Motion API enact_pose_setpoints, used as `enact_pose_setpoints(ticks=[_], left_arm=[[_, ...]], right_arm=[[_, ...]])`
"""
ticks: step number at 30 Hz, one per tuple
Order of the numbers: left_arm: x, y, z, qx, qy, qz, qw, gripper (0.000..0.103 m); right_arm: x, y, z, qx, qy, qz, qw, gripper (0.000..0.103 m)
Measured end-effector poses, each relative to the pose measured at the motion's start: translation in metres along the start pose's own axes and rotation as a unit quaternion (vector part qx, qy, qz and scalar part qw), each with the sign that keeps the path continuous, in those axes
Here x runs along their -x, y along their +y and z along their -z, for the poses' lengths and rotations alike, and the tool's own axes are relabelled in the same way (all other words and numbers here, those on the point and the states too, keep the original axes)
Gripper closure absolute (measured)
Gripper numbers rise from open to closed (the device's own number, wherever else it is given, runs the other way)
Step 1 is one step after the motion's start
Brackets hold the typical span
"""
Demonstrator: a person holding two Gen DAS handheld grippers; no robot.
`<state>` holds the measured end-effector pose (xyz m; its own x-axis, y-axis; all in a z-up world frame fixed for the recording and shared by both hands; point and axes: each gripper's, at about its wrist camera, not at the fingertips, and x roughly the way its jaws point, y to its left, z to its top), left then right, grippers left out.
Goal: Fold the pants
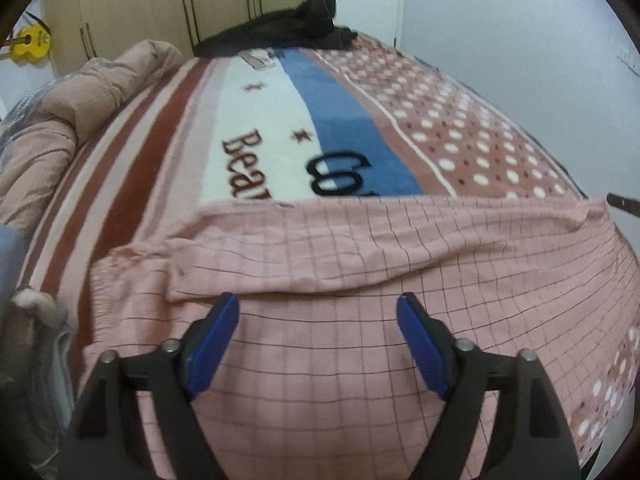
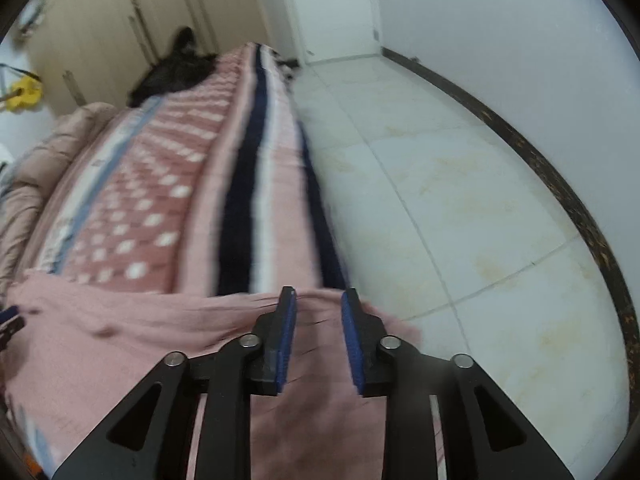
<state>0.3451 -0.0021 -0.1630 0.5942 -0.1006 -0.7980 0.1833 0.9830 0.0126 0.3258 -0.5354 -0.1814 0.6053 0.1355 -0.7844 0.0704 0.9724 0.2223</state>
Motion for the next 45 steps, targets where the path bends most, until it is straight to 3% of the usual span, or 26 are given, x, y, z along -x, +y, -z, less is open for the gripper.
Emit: enact_pose_setpoints(ticks=[6, 10, 15, 17, 19, 23, 28, 31, 35, 39, 45], left_arm=[[0.022, 0.016, 0.008, 0.010, -0.009, -0.013, 0.9998, 0.024], [0.035, 0.036, 0.022, 0.027, -0.008, -0.036, 0.9990, 0.023], [0.059, 0.064, 0.046, 0.043, -0.009, -0.061, 0.9972, 0.021], [0.067, 0.076, 0.056, 0.055, -0.009, -0.063, 0.9965, 0.021], [0.072, 0.088, 0.064, 0.072, -0.007, -0.061, 0.9955, 0.020], [0.076, 0.104, 0.083, 0.097, -0.006, -0.060, 0.9935, 0.020], [0.082, 0.115, 0.107, 0.138, -0.020, -0.029, 0.9898, 0.020], [0.081, 0.127, 0.122, 0.178, -0.028, -0.005, 0.9837, 0.014], [0.071, 0.141, 0.135, 0.206, -0.029, 0.015, 0.9781, 0.014], [0.056, 0.155, 0.137, 0.228, -0.027, 0.037, 0.9725, 0.014], [0.036, 0.154, 0.122, 0.242, -0.040, 0.046, 0.9683, 0.012]], right_arm=[[0.010, 0.055, 0.024, 0.054, 0.021, -0.078, 0.995, 0.078], [-0.020, 0.070, 0.027, 0.069, 0.037, -0.052, 0.996, 0.077], [-0.040, 0.061, 0.001, 0.055, 0.030, -0.029, 0.998, 0.074], [-0.038, 0.069, -0.009, 0.065, 0.021, 0.002, 0.998, 0.069], [-0.027, 0.083, -0.010, 0.067, 0.011, -0.029, 0.997, 0.069], [-0.017, 0.155, 0.001, 0.109, 0.013, -0.115, 0.987, 0.063], [-0.032, 0.287, 0.024, 0.193, 0.046, -0.224, 0.954, 0.063], [-0.052, 0.360, 0.040, 0.244, 0.064, -0.249, 0.935, 0.063], [-0.086, 0.424, 0.055, 0.249, 0.099, -0.276, 0.923, 0.063], [-0.112, 0.465, 0.054, 0.268, 0.099, -0.252, 0.925, 0.063], [-0.134, 0.472, 0.022, 0.225, 0.074, -0.198, 0.951, 0.071]])
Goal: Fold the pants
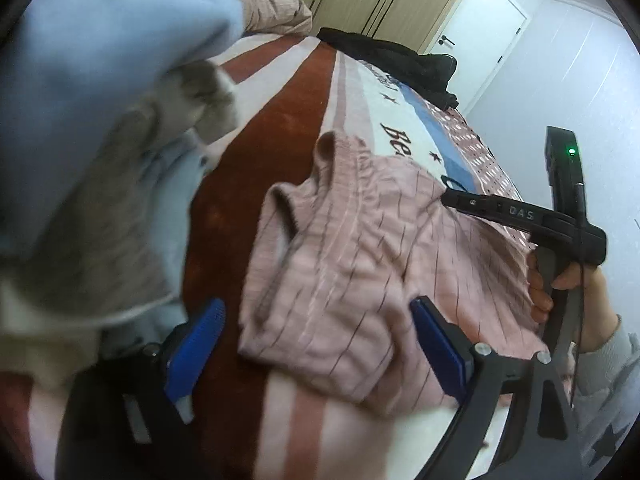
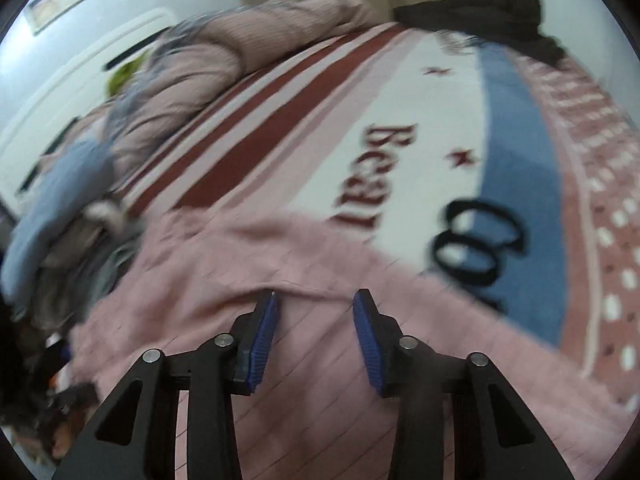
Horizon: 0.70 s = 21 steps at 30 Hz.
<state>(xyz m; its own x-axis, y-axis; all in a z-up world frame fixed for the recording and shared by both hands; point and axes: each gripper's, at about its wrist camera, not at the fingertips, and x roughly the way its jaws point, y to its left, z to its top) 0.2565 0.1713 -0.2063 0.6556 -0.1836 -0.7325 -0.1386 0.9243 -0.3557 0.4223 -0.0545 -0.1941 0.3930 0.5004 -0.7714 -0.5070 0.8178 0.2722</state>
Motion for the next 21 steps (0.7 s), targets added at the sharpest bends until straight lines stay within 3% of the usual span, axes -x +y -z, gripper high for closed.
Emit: enact_pose_setpoints(ticks=[2, 4, 5, 6, 8, 11, 17, 21], left_arm=[[-0.005, -0.005, -0.004, -0.001, -0.002, -0.001, 1.0000, 0.012], [-0.011, -0.010, -0.008, 0.006, -0.006, -0.014, 0.9999, 0.013], [-0.013, -0.012, -0.009, 0.010, -0.009, -0.022, 0.9997, 0.020], [-0.014, -0.013, -0.008, 0.011, -0.011, -0.026, 0.9995, 0.037], [-0.016, -0.015, -0.006, 0.014, -0.012, -0.026, 0.9995, 0.062], [-0.011, -0.022, 0.002, 0.008, -0.023, -0.027, 0.9993, 0.077], [0.029, -0.031, 0.028, -0.031, -0.072, -0.043, 0.9959, 0.082], [0.050, -0.033, 0.020, -0.034, -0.094, -0.038, 0.9943, 0.082]], right_arm=[[0.008, -0.005, -0.002, -0.006, -0.004, 0.004, 1.000, 0.070], [0.027, -0.010, 0.003, -0.024, -0.018, -0.019, 0.999, 0.070], [0.036, -0.012, 0.006, -0.027, -0.023, -0.027, 0.999, 0.070], [0.047, -0.012, 0.010, -0.026, -0.030, -0.034, 0.999, 0.070], [0.073, -0.010, 0.021, -0.013, -0.043, -0.038, 0.998, 0.069], [0.105, -0.012, 0.038, -0.002, -0.056, -0.039, 0.998, 0.069], [0.132, -0.021, 0.068, -0.002, -0.054, -0.049, 0.997, 0.069], [0.137, -0.024, 0.086, 0.000, -0.048, -0.059, 0.997, 0.069]])
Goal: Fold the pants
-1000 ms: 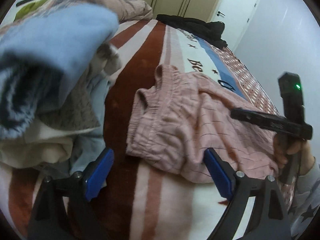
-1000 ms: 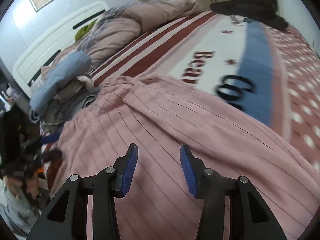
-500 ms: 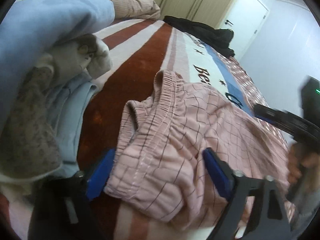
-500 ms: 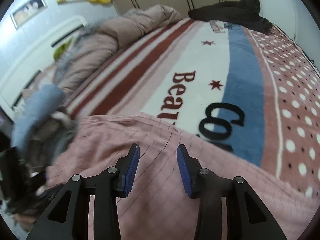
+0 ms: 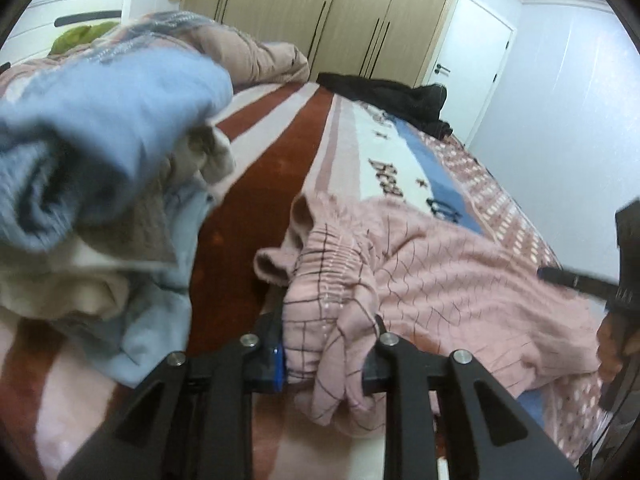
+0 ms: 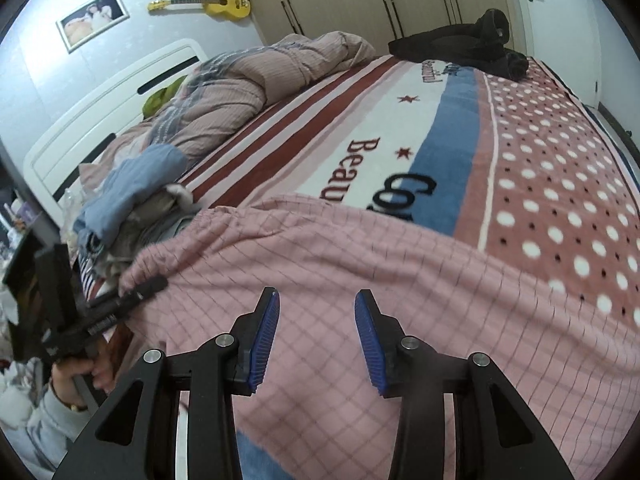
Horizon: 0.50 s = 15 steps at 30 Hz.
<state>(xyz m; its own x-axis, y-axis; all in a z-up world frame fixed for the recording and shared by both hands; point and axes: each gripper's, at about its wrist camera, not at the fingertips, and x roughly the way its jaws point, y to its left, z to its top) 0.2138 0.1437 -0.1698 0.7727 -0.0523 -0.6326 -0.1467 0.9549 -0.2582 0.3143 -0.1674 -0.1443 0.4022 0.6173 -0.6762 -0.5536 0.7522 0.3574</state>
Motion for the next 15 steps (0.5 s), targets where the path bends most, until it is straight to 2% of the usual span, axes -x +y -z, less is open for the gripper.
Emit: enact_pose_setpoints(ticks=[5, 8, 12, 15], left_arm=[[0.013, -0.023, -0.037, -0.029, -0.032, -0.003, 0.9991, 0.083], [0.024, -0.051, -0.064, -0.056, -0.056, 0.004, 0.9968, 0.083], [0.036, -0.108, -0.088, -0.106, -0.080, 0.030, 0.9907, 0.083], [0.039, -0.162, -0.094, -0.144, -0.090, 0.058, 0.9838, 0.083]], right_arm=[[0.018, -0.006, 0.017, -0.012, -0.007, -0.011, 1.000, 0.069], [0.039, -0.016, 0.027, -0.022, -0.023, -0.008, 0.999, 0.069], [0.083, -0.042, 0.045, -0.036, -0.047, 0.023, 0.998, 0.069], [0.120, -0.068, 0.064, -0.052, -0.066, 0.054, 0.995, 0.069]])
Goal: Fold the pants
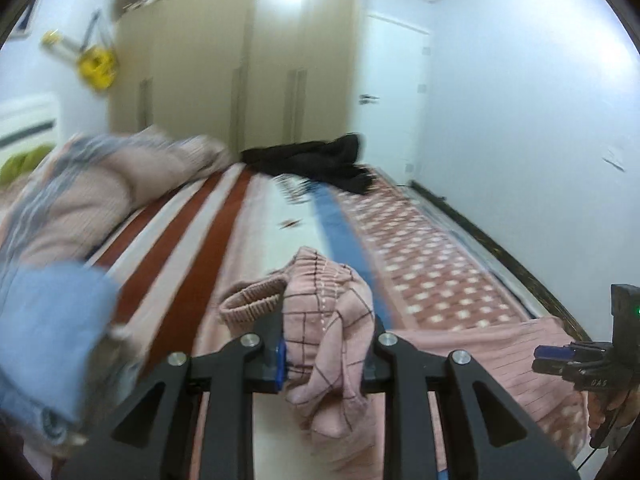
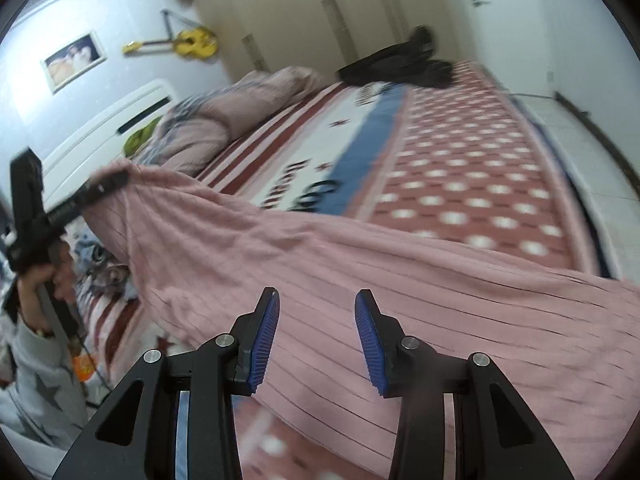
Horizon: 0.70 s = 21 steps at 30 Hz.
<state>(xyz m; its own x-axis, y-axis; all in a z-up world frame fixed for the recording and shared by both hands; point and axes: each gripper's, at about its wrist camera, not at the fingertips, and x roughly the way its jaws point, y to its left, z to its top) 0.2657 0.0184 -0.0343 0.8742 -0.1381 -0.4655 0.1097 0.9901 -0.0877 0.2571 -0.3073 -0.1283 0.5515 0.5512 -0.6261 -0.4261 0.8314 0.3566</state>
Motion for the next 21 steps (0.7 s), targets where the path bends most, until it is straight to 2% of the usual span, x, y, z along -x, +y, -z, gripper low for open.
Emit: enact_pose_setpoints(ticks=[3, 7, 10, 12, 17, 20, 21], left_arm=[[-0.012, -0.054, -0.013, -0.033, -0.002, 0.036, 0.9988, 0.083], [-0.039, -0.128, -0.008, -0.068, 0.016, 0.086, 0.9938, 0.083], [-0.065, -0.184, 0.012, -0.091, 0.048, 0.127, 0.9865, 0.083], [-0.087, -0.216, 0.037, -0.107, 0.087, 0.157, 0.9779, 0.083], [-0.118, -0.270, 0.087, -0.157, 0.145, 0.167, 0.9626, 0.082], [-0.135, -0.282, 0.103, -0.175, 0.182, 0.155, 0.9552, 0.074], [-0.137, -0.280, 0.106, -0.178, 0.186, 0.155, 0.9538, 0.068]], right_arm=[[0.034, -0.030, 0.013, -0.003, -0.014, 0.042, 0.999, 0.069], [0.074, -0.073, 0.033, -0.043, -0.029, 0.061, 0.997, 0.068], [0.094, -0.098, 0.050, -0.061, -0.034, 0.076, 0.995, 0.068], [0.103, -0.114, 0.060, -0.072, -0.033, 0.084, 0.993, 0.068], [0.116, -0.143, 0.076, -0.093, -0.031, 0.091, 0.991, 0.068], [0.120, -0.150, 0.081, -0.098, -0.032, 0.092, 0.990, 0.068], [0.121, -0.151, 0.082, -0.097, -0.032, 0.093, 0.990, 0.068]])
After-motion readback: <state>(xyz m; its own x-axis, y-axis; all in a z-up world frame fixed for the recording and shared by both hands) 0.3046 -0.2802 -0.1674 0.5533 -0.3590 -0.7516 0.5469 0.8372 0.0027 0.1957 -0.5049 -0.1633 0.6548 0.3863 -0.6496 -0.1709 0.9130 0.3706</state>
